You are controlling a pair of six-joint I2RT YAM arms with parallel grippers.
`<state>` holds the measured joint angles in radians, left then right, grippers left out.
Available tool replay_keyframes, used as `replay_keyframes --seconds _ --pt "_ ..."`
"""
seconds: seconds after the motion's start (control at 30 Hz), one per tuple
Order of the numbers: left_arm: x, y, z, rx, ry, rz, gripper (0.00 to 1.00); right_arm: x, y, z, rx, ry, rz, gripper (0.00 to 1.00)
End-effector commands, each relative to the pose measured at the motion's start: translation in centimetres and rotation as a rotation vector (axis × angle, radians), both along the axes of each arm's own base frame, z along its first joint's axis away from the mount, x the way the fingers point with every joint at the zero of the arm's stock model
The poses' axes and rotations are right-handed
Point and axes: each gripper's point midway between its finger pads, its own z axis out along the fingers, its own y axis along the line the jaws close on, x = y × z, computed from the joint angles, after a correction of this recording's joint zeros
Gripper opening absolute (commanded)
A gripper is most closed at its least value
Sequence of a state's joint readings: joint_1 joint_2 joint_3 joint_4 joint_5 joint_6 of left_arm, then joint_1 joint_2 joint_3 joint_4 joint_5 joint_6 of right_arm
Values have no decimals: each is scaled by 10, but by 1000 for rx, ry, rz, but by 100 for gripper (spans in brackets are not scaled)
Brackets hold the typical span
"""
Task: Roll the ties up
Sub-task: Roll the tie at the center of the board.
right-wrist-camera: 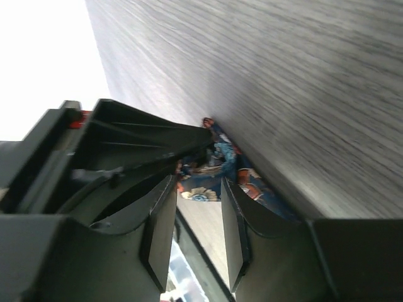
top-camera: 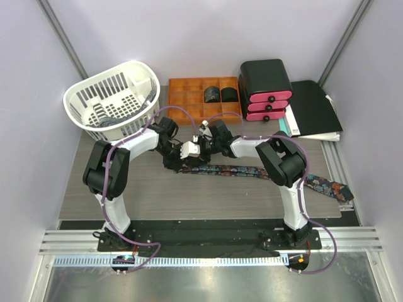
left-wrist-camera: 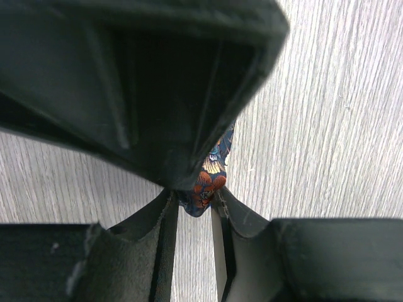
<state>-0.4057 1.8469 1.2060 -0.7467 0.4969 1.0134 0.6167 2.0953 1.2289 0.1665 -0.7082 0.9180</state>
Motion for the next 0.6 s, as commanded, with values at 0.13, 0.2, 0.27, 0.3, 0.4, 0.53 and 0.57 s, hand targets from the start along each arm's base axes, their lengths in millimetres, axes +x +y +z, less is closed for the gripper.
replay_keyframes --seconds 0.13,0.2,0.27,0.3,0.4,0.53,0.57 --pt "-6 9 -13 56 26 -19 29 2 0 -13 -78 -61 45 30" --pt "-6 9 -14 59 27 -18 29 2 -3 -10 -86 -59 43 19" --pt "-6 10 -14 65 24 -19 29 1 -5 -8 -88 -65 49 13" --pt "-6 11 -15 70 27 -17 29 0 -6 -7 -90 -64 48 11" --pt "-6 11 -14 66 21 -20 31 4 -12 -4 -91 -65 38 4" --pt "-3 10 -11 57 19 -4 38 1 -17 -10 -117 -58 46 1" --pt "-3 8 -9 39 22 2 46 0 -19 -13 -125 -62 51 1"
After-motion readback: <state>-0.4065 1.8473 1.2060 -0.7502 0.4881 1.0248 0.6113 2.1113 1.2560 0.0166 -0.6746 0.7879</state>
